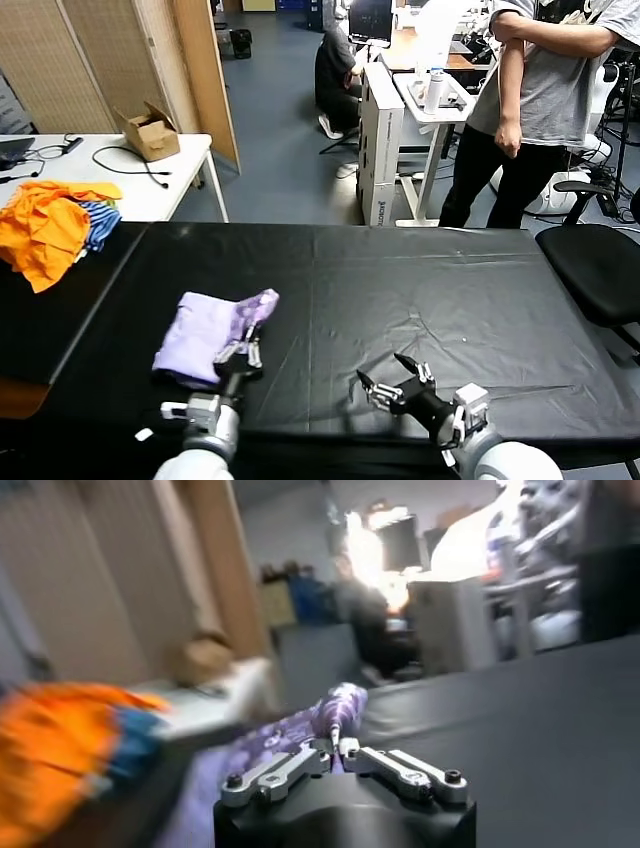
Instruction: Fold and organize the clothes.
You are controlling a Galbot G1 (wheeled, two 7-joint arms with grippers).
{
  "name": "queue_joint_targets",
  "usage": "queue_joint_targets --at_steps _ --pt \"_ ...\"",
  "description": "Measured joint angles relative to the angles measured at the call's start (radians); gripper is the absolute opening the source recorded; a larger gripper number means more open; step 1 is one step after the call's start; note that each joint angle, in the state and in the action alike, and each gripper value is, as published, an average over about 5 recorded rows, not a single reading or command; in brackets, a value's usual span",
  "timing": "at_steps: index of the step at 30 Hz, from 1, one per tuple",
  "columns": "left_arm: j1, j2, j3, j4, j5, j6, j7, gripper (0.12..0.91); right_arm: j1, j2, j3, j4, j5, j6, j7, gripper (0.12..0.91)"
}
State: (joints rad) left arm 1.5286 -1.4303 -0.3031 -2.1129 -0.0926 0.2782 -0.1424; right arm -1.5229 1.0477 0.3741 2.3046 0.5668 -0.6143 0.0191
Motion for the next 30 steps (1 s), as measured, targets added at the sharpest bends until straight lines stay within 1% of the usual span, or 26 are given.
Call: queue_joint_targets --at_steps 2,4,5,6,8,9,12,13,15,18,20,26,30 --pt "-0.001 -0.005 0.017 0.006 0.001 0.003 0.012 0.188 0.011 -0.004 -0.001 -0.005 0.033 -0.009 0.003 0.907" --pt "0.002 -0.004 0.033 0.006 0.005 0.001 0.027 0.262 0.024 -0.012 -0.002 -0.014 0.074 -0.019 0.009 0.907" --pt "0.004 -0.003 0.040 0.004 0.009 -0.002 0.034 0.316 0.031 -0.016 -0.003 -0.019 0.096 -0.024 0.012 0.907" --pt "0.006 -0.001 0.045 0.001 0.015 -0.008 0.041 0.388 0.039 -0.019 -0.004 -0.025 0.119 -0.030 0.016 0.907" --pt "0.012 0.005 0.052 -0.009 0.040 -0.027 0.055 0.502 0.055 -0.023 -0.011 -0.036 0.167 -0.046 0.030 0.907" --pt "0.014 0.009 0.053 -0.016 0.060 -0.041 0.061 0.577 0.064 -0.024 -0.016 -0.042 0.193 -0.055 0.036 0.907" --pt "0.014 0.026 0.042 -0.042 0.129 -0.093 0.077 0.758 0.099 -0.024 -0.040 -0.061 0.281 -0.083 0.057 0.907" --pt "0.011 0.034 0.034 -0.052 0.145 -0.108 0.080 0.807 0.112 -0.024 -0.051 -0.067 0.310 -0.090 0.064 0.907" --pt "0.002 0.051 0.013 -0.068 0.157 -0.128 0.078 0.875 0.142 -0.024 -0.075 -0.082 0.366 -0.102 0.079 0.907" --pt "-0.006 0.078 -0.025 -0.082 0.144 -0.136 0.072 0.903 0.192 -0.022 -0.118 -0.110 0.424 -0.107 0.091 0.907" --pt "-0.005 0.089 -0.045 -0.084 0.140 -0.140 0.070 0.906 0.227 -0.018 -0.152 -0.134 0.442 -0.105 0.091 0.907" --pt "0.009 0.081 -0.062 -0.076 0.175 -0.152 0.068 0.907 0.317 0.008 -0.255 -0.218 0.462 -0.090 0.089 0.907" --pt "0.011 0.069 -0.062 -0.067 0.207 -0.159 0.068 0.907 0.359 0.029 -0.306 -0.265 0.467 -0.071 0.090 0.907"
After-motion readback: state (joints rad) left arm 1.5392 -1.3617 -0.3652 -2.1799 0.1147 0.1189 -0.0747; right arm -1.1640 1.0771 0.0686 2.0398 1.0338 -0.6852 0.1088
